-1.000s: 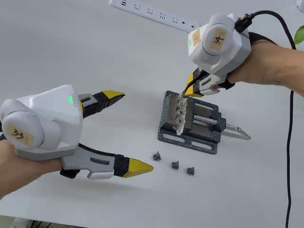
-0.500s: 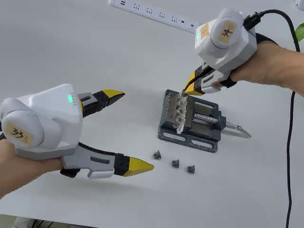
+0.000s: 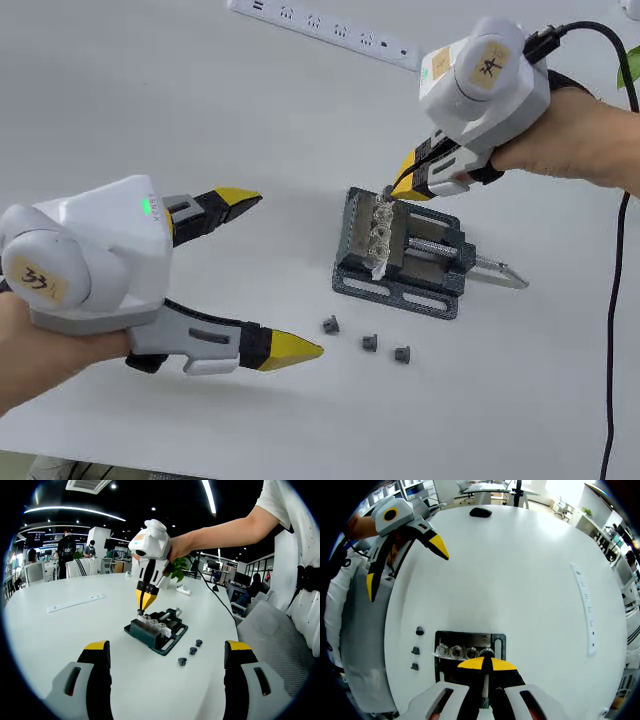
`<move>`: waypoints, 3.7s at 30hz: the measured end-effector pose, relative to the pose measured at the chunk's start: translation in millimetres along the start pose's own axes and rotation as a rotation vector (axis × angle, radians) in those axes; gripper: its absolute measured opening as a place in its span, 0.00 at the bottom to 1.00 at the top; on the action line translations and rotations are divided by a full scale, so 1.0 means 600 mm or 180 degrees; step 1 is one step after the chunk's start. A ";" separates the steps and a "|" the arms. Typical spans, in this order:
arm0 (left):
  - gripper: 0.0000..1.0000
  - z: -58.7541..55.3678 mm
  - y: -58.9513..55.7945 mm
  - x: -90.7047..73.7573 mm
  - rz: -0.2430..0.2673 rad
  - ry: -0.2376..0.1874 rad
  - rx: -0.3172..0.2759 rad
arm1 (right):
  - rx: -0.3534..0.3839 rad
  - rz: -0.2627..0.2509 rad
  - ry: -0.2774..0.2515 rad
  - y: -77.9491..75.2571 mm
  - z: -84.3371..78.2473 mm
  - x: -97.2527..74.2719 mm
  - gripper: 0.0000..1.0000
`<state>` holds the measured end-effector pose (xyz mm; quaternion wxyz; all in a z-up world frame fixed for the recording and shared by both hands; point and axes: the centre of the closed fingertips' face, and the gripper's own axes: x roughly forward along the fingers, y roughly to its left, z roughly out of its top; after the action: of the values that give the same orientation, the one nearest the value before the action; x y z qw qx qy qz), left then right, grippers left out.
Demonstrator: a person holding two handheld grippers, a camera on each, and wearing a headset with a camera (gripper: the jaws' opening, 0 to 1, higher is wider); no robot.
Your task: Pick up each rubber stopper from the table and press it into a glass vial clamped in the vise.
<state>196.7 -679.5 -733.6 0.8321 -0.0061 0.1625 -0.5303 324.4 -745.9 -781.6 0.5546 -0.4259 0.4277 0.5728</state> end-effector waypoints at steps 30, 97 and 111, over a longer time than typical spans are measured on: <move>0.94 0.005 0.000 0.004 -0.0008 -0.0043 -0.0021 | -0.0075 0.0023 0.0135 0.003 0.004 0.003 0.00; 0.93 0.021 -0.018 0.000 -0.0053 0.0057 0.0130 | 0.0245 -0.0231 -0.0274 0.003 -0.010 -0.042 0.16; 0.93 0.028 -0.036 0.001 -0.0100 0.0135 0.0218 | 0.0486 -0.0445 -0.0664 0.011 -0.017 -0.088 0.26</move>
<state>182.8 -692.4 -714.0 0.8198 0.0311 0.1618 -0.5485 319.1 -769.8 -733.6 0.6654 -0.3493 0.3794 0.5398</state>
